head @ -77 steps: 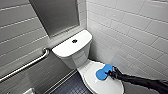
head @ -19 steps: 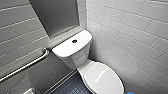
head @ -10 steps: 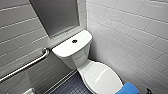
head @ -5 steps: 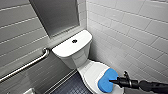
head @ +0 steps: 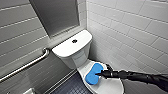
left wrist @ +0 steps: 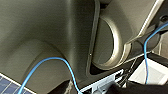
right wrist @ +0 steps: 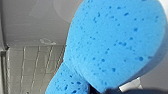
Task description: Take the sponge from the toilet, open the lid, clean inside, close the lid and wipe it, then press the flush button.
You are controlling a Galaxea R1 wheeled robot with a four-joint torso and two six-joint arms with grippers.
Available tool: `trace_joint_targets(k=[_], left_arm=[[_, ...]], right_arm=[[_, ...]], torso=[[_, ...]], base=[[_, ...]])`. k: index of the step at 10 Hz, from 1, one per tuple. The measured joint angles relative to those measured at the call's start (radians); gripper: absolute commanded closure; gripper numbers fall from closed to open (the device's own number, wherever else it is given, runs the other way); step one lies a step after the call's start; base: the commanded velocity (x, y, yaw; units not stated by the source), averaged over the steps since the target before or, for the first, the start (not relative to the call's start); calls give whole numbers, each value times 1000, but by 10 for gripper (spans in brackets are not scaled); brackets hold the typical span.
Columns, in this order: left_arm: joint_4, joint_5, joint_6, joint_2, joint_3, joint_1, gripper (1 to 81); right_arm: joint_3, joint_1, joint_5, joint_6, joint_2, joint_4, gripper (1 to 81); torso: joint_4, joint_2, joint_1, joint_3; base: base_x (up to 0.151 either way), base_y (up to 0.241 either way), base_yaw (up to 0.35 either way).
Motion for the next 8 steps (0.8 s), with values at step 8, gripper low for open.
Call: trace_joint_targets(k=[8], left_arm=[[-3,0,0,4,-9,3,10]], right_arm=[[-537,-79,3,3,335,-14,811]], torso=[[0,0,0,0]], base=[[0,0,0]])
